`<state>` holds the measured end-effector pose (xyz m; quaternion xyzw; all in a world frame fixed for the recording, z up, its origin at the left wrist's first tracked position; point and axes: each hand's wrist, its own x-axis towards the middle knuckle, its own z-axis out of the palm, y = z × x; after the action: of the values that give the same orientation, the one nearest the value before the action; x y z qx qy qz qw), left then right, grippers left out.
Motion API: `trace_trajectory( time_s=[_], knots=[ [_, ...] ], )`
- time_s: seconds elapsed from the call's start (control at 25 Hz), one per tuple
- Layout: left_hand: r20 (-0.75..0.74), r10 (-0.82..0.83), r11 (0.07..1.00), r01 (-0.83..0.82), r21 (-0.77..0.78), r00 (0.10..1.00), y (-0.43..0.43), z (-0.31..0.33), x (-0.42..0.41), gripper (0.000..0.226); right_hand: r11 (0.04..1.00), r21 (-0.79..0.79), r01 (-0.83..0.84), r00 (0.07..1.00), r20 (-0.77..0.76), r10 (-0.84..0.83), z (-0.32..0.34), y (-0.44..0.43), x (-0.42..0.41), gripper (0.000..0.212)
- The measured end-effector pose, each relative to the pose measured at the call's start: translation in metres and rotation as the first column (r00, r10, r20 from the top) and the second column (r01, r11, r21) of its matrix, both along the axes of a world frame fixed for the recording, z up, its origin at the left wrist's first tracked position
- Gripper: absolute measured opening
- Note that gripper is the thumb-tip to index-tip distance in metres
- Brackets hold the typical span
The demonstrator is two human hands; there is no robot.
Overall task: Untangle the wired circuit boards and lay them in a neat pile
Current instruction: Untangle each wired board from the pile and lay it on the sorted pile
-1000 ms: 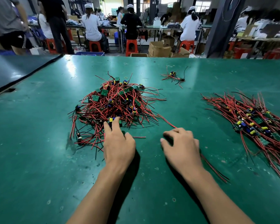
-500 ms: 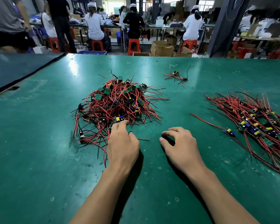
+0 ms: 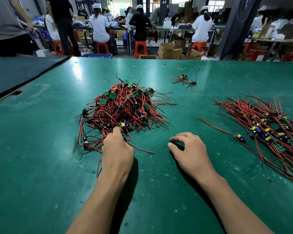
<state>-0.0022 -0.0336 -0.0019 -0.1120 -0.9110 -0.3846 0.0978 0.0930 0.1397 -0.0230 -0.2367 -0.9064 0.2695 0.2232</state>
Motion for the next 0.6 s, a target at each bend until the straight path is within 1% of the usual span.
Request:
trace_trajectory(
  time_s=[0.04,0.12,0.2,0.28,0.32,0.36,0.44,0.48,0.52,0.56,0.6],
  knots=[
    [-0.013,-0.033,0.999,0.033,0.037,0.999,0.000,-0.002,0.000,0.023,1.000,-0.006,-0.002,1.000,0.000,0.002,0.000,0.000,0.000,0.014],
    [-0.069,-0.145,0.979,0.153,0.132,0.987,0.004,-0.004,0.008,0.019,1.000,-0.022,-0.011,1.000,-0.001,0.011,0.003,-0.001,0.001,0.016],
    [-0.175,-0.251,0.937,0.285,0.204,0.952,0.014,-0.002,0.022,0.016,0.999,-0.035,-0.031,1.000,0.003,0.031,0.008,-0.002,0.002,0.028],
    [-0.265,-0.360,0.887,0.416,0.199,0.894,0.026,-0.002,0.037,0.014,0.995,-0.066,-0.076,0.997,0.007,0.077,0.012,-0.004,0.002,0.045],
    [-0.295,-0.414,0.862,0.475,0.176,0.861,0.030,-0.003,0.044,0.014,0.989,-0.096,-0.114,0.993,-0.008,0.114,0.014,-0.004,0.002,0.049],
    [-0.317,-0.455,0.840,0.519,0.156,0.832,0.033,-0.004,0.048,0.015,0.976,-0.145,-0.165,0.986,-0.039,0.161,0.015,-0.003,0.003,0.048],
    [-0.347,-0.469,0.822,0.545,0.167,0.812,0.033,-0.005,0.047,0.018,0.928,-0.262,-0.265,0.963,-0.111,0.244,0.019,-0.001,0.005,0.038],
    [-0.359,-0.448,0.824,0.534,0.189,0.819,0.031,-0.004,0.045,0.020,0.899,-0.317,-0.302,0.953,-0.137,0.271,0.020,-0.001,0.006,0.037],
    [-0.371,-0.427,0.827,0.522,0.207,0.825,0.030,-0.003,0.044,0.020,0.876,-0.347,-0.333,0.942,-0.153,0.298,0.021,0.000,0.006,0.041],
    [-0.377,-0.416,0.830,0.515,0.214,0.827,0.029,-0.002,0.044,0.020,0.873,-0.327,-0.362,0.932,-0.156,0.328,0.021,-0.001,0.006,0.044],
    [-0.379,-0.415,0.831,0.514,0.213,0.827,0.029,-0.002,0.045,0.021,0.878,-0.272,-0.395,0.918,-0.151,0.367,0.021,-0.003,0.005,0.039]
  ],
)
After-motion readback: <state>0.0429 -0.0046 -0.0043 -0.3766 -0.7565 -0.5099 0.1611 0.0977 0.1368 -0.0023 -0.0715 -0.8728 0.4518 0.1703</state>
